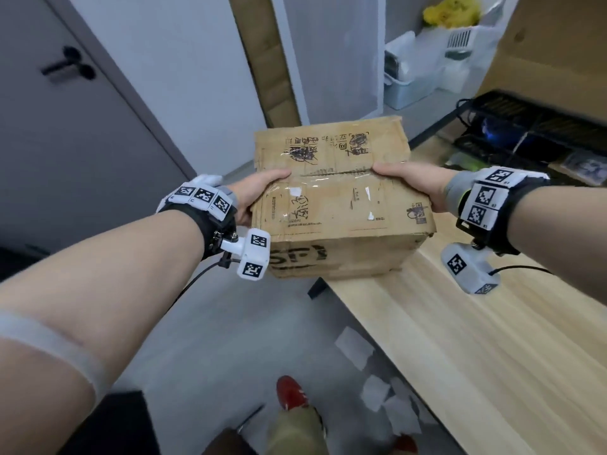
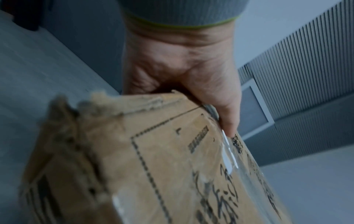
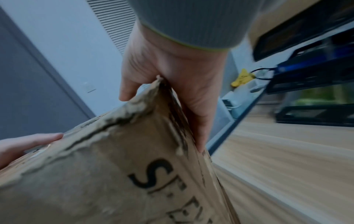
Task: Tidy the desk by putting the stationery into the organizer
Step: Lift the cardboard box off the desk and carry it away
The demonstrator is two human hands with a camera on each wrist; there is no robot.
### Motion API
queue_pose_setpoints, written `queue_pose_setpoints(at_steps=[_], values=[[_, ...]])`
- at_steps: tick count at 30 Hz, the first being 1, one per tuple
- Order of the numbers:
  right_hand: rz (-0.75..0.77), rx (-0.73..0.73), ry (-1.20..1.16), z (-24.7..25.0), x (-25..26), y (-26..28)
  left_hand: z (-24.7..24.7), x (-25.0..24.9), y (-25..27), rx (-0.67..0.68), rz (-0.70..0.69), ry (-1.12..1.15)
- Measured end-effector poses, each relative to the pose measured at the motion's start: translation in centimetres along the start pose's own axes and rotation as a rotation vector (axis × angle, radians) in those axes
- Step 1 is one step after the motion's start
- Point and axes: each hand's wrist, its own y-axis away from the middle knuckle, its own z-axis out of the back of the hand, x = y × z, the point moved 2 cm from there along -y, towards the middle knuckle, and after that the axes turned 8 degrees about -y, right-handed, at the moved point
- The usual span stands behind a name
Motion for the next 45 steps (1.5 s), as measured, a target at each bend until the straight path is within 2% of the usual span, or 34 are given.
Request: queue_pose_setpoints(at_steps=[7,9,13,15,20,21,23,26,28,29,31,33,35,36,38,42,44,45], values=[[0.04,0.189,0.188,-18.9,9.6,-5.9,18.4,4.9,4.8,-0.173,0.028,0.199],[0.039,0.234,0.216,-21.8,10.6,-7.1,21.1,5.7,6.0,-0.194,0.045,0.199],[0.085,0.354,0.332,-34.7,15.1,-9.1,31.4,9.6,10.4,-0.329,0.063,0.293],[0.081,0.409,0.341,-37.9,16.1,-9.8,33.7,10.8,11.5,-0.365,0.085,0.303],[0.086,0.627,0.483,-53.4,20.0,-13.1,43.3,16.4,15.8,-0.575,0.146,0.423],[0.104,0.624,0.499,-53.7,20.0,-13.2,43.4,16.8,15.9,-0.577,0.165,0.419],[0.087,0.729,0.594,-60.2,21.5,-15.4,47.1,18.9,16.2,-0.676,0.179,0.48],[0.072,0.769,0.588,-61.5,21.3,-17.0,47.3,19.3,16.5,-0.656,0.159,0.427],[0.084,0.843,0.66,-66.4,23.1,-19.1,50.0,20.3,16.3,-0.725,0.185,0.526],[0.112,0.825,0.653,-66.8,23.2,-19.4,50.0,20.6,16.2,-0.736,0.187,0.527],[0.098,0.916,0.771,-73.2,25.0,-20.7,53.2,22.9,16.4,-0.825,0.223,0.642],[0.105,0.943,0.75,-74.2,25.2,-21.4,53.1,23.5,16.5,-0.842,0.248,0.639],[0.071,1.031,0.849,-80.1,25.6,-21.9,55.7,25.8,17.0,-0.904,0.266,0.755],[0.074,1.041,0.847,-80.4,25.4,-22.1,55.5,25.8,17.0,-0.923,0.281,0.749],[0.062,1.093,0.891,-84.7,25.5,-22.7,57.3,27.2,17.6,-0.954,0.292,0.778],[0.07,1.131,0.969,-92.7,24.7,-23.5,61.3,30.7,18.1,-1.03,0.327,0.854],[0.092,1.133,1.032,-99.8,24.1,-24.4,66.3,34.7,18.1,-1.059,0.353,0.908],[0.104,1.132,1.027,-100.3,23.8,-24.5,66.4,34.7,18.2,-1.056,0.368,0.907]])
